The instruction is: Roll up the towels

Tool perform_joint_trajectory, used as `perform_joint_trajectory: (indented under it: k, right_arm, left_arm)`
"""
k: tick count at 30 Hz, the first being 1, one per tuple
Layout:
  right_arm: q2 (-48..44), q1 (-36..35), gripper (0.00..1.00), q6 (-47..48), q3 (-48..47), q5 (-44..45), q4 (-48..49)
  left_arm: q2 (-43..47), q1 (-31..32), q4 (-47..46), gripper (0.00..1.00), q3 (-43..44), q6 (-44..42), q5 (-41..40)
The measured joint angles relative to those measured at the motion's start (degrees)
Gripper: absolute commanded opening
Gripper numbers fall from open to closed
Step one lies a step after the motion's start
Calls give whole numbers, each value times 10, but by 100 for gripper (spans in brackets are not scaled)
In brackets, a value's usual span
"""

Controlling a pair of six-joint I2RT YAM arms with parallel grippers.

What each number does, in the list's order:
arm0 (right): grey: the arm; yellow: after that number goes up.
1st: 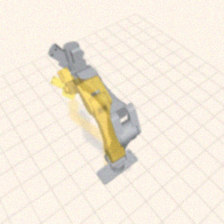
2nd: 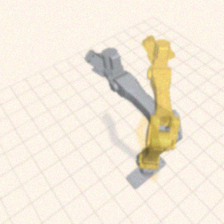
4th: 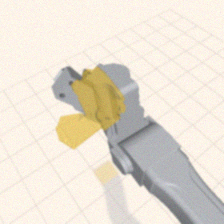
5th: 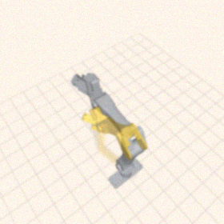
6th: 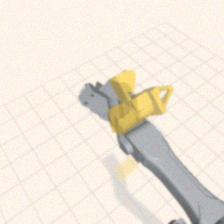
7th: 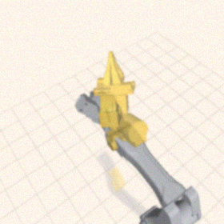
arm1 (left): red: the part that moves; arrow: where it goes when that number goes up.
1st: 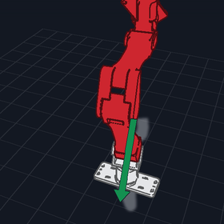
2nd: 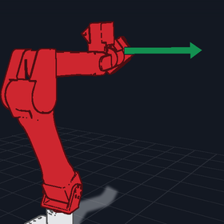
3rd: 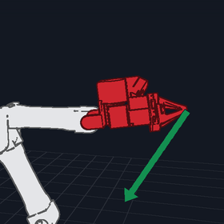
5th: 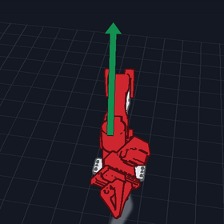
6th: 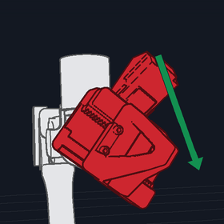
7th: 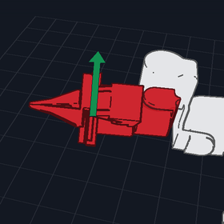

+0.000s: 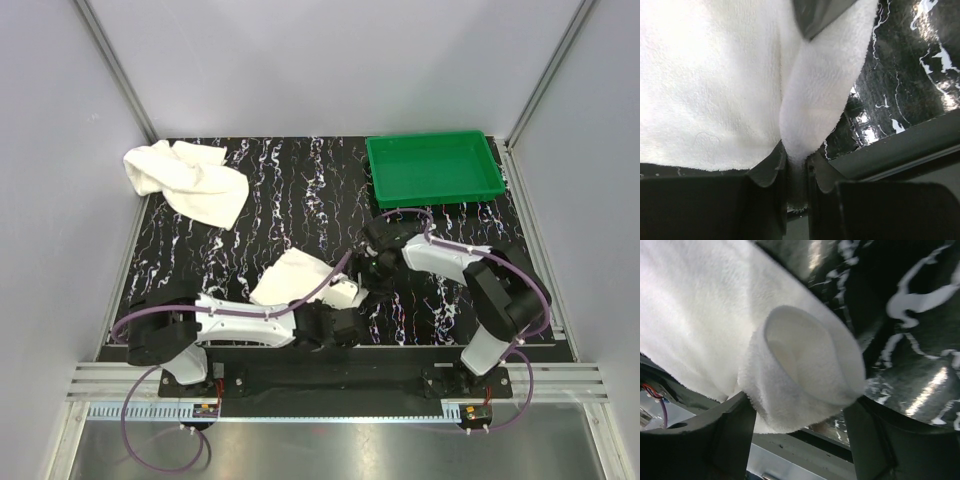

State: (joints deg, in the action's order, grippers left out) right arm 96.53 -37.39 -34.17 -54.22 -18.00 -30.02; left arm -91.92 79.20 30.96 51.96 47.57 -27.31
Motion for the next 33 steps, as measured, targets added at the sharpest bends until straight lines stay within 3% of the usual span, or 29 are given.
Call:
perform_joint_trajectory:
  k: [5,8,13,17,26,33]
  right_arm:
    - [-6,58,91,21,-15,25,-44]
    - [-25,85,96,34,-38,63,-78]
    - [-87,116,97,44,-92,126,-101]
    - [-149,116,96,47,-95,125,-84]
    - [-297,116,96,9,98,-10,72]
    - [-320,114,98,-60,248,-99,200]
  left_arm:
    - [38,-26,-62,0,-43,8,49]
    - [57,-41,-90,0,-66,12,79]
    - [84,-63,-123,0,-95,28,133]
    - [119,-87,-173,0,-140,60,180]
    - [212,-160,-337,0,-288,165,293]
    - [244,-211,-467,0,-391,259,350]
